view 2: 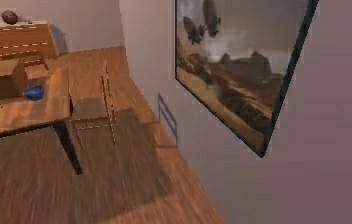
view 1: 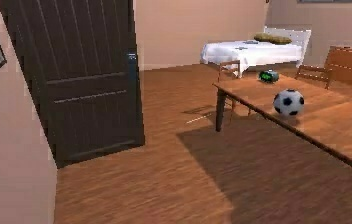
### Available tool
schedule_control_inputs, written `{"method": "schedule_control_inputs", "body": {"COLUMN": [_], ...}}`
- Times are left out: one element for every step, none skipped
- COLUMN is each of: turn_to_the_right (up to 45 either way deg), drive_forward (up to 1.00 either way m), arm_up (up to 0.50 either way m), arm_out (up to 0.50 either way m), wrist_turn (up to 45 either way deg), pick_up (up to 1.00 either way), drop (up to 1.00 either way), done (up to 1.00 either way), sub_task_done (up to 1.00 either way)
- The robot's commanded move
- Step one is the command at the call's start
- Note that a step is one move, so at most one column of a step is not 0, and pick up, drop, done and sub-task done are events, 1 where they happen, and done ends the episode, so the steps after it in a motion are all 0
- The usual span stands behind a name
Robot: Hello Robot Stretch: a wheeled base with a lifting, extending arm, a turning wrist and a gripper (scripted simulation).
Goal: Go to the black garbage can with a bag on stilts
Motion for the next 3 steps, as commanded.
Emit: {"method": "schedule_control_inputs", "body": {"turn_to_the_right": [0.0, 0.0, -24.0], "drive_forward": [1.0, 0.8, 0.0], "arm_up": [0.0, 0.0, 0.0], "arm_out": [0.0, 0.0, 0.0], "wrist_turn": [0.0, 0.0, 0.0], "pick_up": [0.0, 0.0, 0.0], "drop": [0.0, 0.0, 0.0], "done": [0.0, 0.0, 0.0], "sub_task_done": [0.0, 0.0, 0.0]}}
